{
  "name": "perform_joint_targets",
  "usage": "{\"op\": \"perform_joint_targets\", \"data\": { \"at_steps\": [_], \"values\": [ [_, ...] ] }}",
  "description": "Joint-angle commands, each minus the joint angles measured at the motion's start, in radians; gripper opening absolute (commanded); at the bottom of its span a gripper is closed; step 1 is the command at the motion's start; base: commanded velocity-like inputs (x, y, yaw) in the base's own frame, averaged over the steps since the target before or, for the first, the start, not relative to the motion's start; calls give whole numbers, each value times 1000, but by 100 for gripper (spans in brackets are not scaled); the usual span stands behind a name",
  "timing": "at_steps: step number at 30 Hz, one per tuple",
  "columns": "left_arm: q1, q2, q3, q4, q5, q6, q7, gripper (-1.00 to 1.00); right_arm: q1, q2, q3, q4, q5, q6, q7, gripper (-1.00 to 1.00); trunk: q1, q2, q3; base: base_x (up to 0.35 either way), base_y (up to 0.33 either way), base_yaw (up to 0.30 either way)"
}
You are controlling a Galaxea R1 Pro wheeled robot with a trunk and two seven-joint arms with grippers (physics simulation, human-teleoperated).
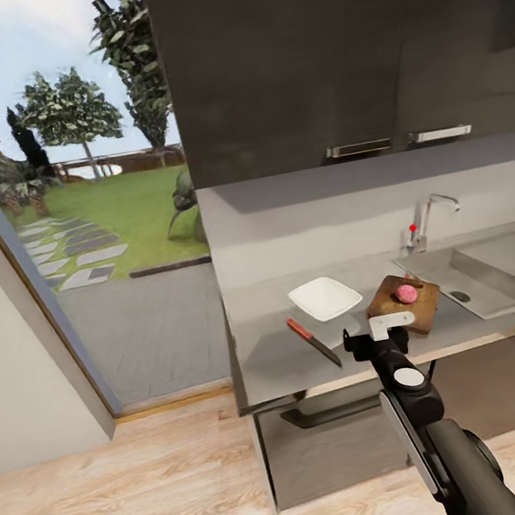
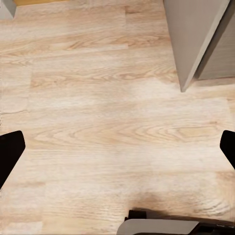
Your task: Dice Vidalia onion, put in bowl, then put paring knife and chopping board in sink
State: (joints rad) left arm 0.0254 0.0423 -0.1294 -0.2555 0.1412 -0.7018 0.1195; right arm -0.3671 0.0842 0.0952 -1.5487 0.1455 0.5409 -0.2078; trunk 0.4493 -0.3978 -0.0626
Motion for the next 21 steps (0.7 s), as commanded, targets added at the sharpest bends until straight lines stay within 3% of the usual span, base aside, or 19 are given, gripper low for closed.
{"op": "perform_joint_targets", "data": {
  "at_steps": [1, 13, 21],
  "values": [
    [0, 1, -9, -2, 8, -1, 5, 100, -1, 0, 1, -1, 9, 8, -1, 100, 1, -2, -2, 32, 141, 0],
    [0, 1, -9, -2, 9, -1, 5, 100, -1, 1, 1, 8, 7, 8, 1, 100, 1, -2, -2, 14, 25, 0],
    [0, 1, -9, -2, 9, -1, 5, 100, -1, 1, -1, 53, -5, 2, 1, 100, 1, -2, -2, 194, 131, 0]
  ]
}}
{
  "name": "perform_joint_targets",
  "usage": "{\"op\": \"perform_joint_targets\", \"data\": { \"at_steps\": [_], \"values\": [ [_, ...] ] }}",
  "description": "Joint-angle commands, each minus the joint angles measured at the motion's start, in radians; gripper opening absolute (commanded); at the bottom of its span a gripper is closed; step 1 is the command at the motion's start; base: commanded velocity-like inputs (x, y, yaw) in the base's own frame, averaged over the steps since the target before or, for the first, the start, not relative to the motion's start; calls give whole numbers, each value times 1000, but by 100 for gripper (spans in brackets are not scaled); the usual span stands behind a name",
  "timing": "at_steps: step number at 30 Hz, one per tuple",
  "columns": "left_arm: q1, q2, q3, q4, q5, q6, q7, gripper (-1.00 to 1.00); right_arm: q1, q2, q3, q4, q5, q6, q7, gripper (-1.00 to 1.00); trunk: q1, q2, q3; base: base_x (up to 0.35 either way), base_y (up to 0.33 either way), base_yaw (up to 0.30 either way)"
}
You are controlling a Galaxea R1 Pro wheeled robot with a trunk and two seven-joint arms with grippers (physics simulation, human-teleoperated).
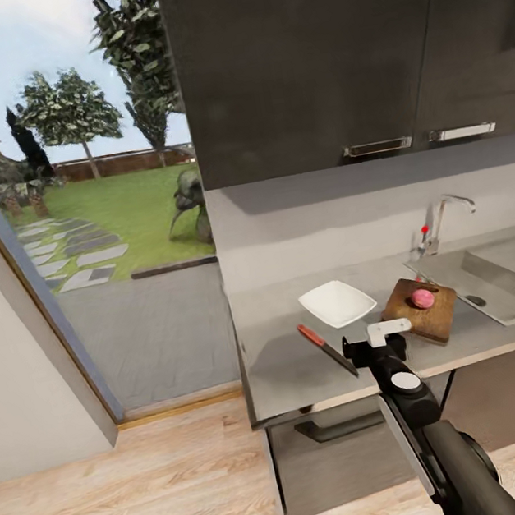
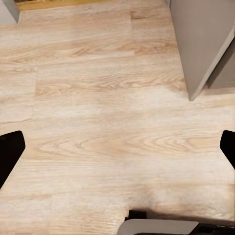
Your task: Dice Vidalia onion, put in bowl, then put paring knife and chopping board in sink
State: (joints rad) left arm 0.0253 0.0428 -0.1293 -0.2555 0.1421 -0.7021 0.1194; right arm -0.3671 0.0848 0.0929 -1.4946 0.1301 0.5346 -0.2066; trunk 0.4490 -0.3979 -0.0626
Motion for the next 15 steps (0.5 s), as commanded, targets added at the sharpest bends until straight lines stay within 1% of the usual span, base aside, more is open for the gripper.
{"op": "perform_joint_targets", "data": {
  "at_steps": [1, 5, 10, 15],
  "values": [
    [0, 1, -9, -2, 7, -1, 5, 100, -1, 0, 1, 8, 10, 8, -1, 100, 1, -2, -2, 207, 160, 0],
    [0, 1, -9, -2, 8, -2, 5, 100, -1, 0, 1, 22, 10, 7, -1, 100, 1, -2, -2, 178, 145, 0],
    [0, 1, -9, -2, 7, -1, 5, 100, -1, 0, -3, 53, 6, 3, -1, 100, 1, -2, -2, 34, 28, 0],
    [0, 0, -9, -2, 7, -1, 5, 100, -1, -2, -5, 59, -16, -3, -1, 100, 1, -2, -2, 5, 4, 0]
  ]
}}
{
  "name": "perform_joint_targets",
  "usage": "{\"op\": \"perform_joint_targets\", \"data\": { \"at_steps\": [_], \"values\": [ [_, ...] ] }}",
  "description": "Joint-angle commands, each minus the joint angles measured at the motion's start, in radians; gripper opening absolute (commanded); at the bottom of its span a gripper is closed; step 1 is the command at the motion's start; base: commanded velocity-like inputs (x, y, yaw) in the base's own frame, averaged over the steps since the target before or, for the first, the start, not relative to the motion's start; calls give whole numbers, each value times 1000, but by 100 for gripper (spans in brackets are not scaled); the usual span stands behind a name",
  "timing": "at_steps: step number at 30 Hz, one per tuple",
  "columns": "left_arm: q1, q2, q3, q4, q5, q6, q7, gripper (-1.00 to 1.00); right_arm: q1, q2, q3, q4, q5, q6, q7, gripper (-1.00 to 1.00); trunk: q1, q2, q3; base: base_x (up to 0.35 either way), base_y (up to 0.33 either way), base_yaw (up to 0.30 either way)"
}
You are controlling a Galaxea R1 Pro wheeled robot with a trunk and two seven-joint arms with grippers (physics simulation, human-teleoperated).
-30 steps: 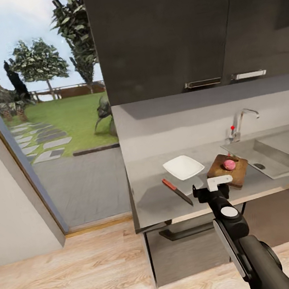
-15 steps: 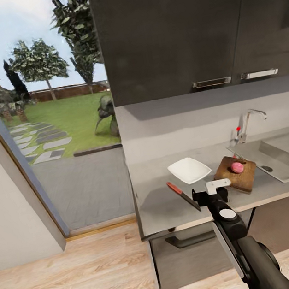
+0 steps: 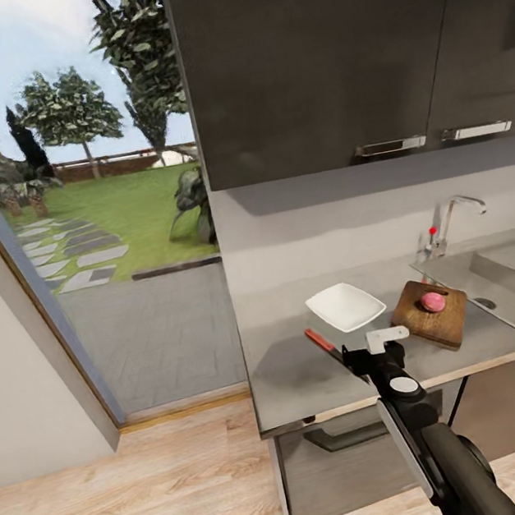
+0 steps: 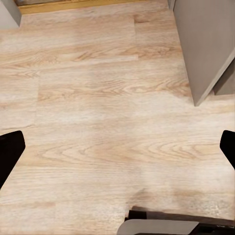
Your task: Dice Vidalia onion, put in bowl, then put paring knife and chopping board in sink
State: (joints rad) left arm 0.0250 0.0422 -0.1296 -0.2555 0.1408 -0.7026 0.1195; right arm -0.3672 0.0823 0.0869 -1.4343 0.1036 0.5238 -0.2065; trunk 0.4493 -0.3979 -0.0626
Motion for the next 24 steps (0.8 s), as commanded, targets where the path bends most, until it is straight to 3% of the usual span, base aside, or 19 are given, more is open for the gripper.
{"op": "perform_joint_targets", "data": {
  "at_steps": [1, 9, 14, 24],
  "values": [
    [1, 1, -9, -2, 8, -1, 5, 100, -1, -1, 1, 1, 5, 8, -1, 100, 1, -2, -2, 1, 1, 0],
    [0, 1, -9, -2, 8, -1, 5, 100, -1, -3, -10, 4, -5, -6, -1, 100, 1, -2, -2, 8, 0, 0],
    [1, 1, -8, -2, 9, -1, 5, 100, -1, -3, -57, 5, -7, -21, 0, 100, 1, -2, -2, 169, 0, 0],
    [0, 1, -8, -2, 8, -1, 5, 100, -1, -4, -67, 31, -7, -42, -1, 100, 1, -2, -2, 85, 0, 0]
  ]
}}
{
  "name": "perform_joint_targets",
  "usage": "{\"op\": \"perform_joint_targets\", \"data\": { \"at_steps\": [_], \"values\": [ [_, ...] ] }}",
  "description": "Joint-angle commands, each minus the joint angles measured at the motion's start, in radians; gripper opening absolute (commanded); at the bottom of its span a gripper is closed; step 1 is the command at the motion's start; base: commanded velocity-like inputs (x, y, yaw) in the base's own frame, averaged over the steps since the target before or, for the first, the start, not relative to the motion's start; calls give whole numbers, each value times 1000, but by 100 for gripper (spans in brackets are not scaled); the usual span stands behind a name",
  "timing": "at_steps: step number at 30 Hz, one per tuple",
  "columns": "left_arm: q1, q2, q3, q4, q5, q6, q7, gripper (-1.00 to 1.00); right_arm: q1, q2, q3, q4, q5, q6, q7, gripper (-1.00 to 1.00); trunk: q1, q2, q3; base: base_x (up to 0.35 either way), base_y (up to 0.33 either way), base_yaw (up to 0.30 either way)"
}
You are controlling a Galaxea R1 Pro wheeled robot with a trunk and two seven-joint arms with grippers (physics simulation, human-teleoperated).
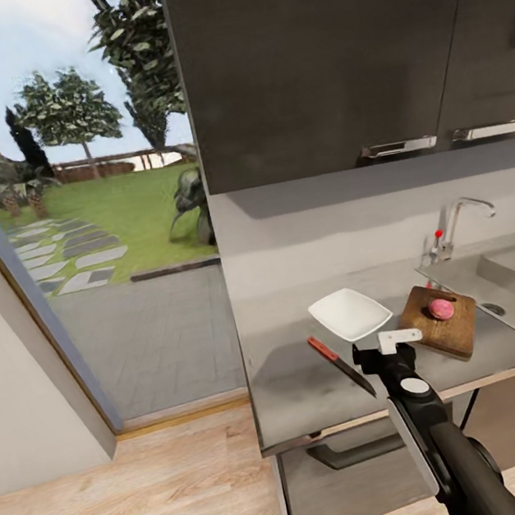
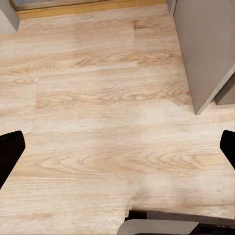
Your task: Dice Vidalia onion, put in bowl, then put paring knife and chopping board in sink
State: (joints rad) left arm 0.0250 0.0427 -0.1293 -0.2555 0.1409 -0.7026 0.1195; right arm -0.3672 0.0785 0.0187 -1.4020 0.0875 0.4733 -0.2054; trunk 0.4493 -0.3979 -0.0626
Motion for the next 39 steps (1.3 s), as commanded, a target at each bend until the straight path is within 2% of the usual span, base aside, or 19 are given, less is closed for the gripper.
{"op": "perform_joint_targets", "data": {
  "at_steps": [1, 17, 24, 39],
  "values": [
    [0, 1, -9, -2, 8, -1, 5, 100, -1, 0, 1, 0, 9, 7, -2, 100, 1, -2, -2, 53, 0, 0],
    [1, 2, -9, -2, 9, 0, 5, 100, -1, -2, 1, 47, 9, 4, -2, 100, 1, -2, -2, 52, -35, 0],
    [1, 1, -9, -2, 9, -1, 5, 100, -1, 0, 1, 92, 9, -55, -2, 100, 1, -2, -2, 0, 0, 0],
    [0, 1, -9, -3, 9, 0, 5, 100, -1, 0, 2, 108, 9, -62, -2, 100, 1, -2, -2, 78, 0, 0]
  ]
}}
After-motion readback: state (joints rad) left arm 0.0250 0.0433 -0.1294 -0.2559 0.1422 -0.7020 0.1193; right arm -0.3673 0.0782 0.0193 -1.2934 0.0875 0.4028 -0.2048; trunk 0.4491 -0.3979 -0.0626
